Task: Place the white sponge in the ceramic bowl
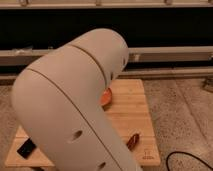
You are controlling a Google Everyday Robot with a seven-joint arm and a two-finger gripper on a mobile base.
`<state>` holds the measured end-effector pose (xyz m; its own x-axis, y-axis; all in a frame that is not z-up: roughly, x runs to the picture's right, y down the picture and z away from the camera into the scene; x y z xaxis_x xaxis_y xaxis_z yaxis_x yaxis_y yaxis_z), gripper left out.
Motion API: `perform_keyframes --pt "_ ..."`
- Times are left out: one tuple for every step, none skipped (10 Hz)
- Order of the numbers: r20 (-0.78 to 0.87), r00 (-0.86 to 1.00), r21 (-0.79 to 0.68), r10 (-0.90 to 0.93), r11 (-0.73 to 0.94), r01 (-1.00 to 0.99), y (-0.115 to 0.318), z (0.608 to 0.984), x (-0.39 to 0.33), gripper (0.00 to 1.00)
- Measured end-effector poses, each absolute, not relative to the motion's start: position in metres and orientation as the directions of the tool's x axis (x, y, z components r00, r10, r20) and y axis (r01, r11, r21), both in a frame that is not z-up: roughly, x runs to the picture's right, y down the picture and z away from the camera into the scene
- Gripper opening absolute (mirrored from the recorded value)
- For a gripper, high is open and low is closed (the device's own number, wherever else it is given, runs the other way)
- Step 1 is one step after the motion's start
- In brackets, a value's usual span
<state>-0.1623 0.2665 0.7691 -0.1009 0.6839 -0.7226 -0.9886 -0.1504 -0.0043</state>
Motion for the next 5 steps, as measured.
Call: perform_keyframes --pt "-0.722 -0.071 -0.019 0.688 -0.123 -0.992 0.271 0.767 -0.168 0.65" --pt "-0.719 -0.042 -0.029 0.693 -0.091 -0.995 0.276 0.765 -0.171 0.65" --pt "-0.717 -0.033 -0.022 0.696 -0.07 -0.997 0.28 0.766 -0.17 0.65" --pt "-0.713 -0.035 -0.011 0.7 -0.061 -0.998 0.281 0.768 -0.168 0.65" --pt "-0.71 -0.05 0.017 0.703 -0.054 -0.998 0.283 0.772 -0.161 0.65"
